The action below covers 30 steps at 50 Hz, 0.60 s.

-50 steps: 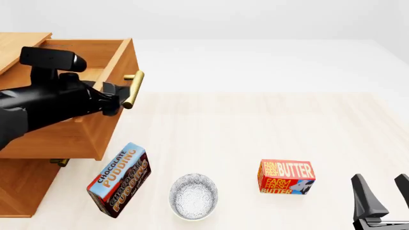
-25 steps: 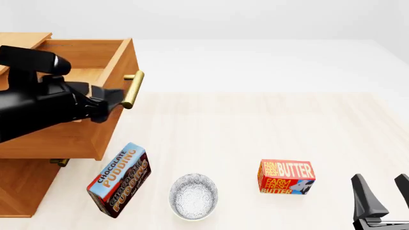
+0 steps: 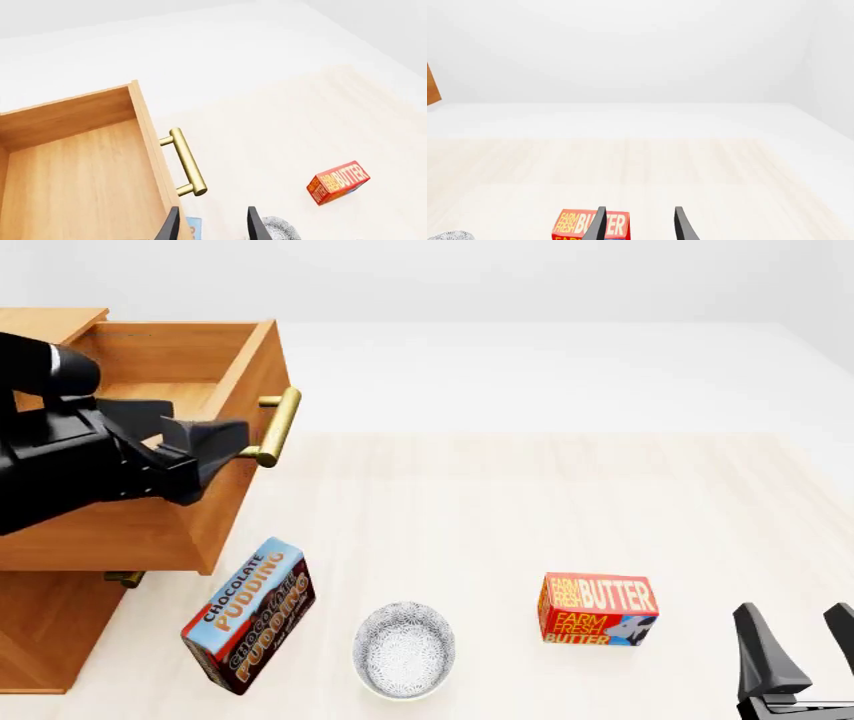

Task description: Put the bowl in the top drawer of the cabinet.

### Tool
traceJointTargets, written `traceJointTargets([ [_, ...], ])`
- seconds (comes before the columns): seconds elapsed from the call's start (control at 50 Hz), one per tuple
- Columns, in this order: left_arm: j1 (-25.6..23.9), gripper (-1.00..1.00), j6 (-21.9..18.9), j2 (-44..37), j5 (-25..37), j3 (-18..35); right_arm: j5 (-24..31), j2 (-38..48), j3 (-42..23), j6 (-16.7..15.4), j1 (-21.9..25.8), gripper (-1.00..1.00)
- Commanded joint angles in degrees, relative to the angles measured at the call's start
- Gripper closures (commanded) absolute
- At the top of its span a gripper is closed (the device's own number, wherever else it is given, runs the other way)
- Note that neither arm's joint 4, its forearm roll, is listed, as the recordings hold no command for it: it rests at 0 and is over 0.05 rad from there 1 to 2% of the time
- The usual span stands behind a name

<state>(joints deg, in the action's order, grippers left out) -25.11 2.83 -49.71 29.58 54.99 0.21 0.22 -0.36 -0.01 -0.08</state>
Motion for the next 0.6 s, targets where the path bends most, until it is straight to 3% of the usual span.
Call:
traceJointTargets([
  [0.02, -1.34, -1.00, 0.31, 1.83, 0.35, -0.45, -0.08, 0.02, 0.05, -0.01, 0.02, -1.00],
  [0.6, -7.49, -1.00, 1.49, 3.56, -1.25, -3.46, -0.07, 0.02, 0.06, 0.01, 0.01, -1.00],
])
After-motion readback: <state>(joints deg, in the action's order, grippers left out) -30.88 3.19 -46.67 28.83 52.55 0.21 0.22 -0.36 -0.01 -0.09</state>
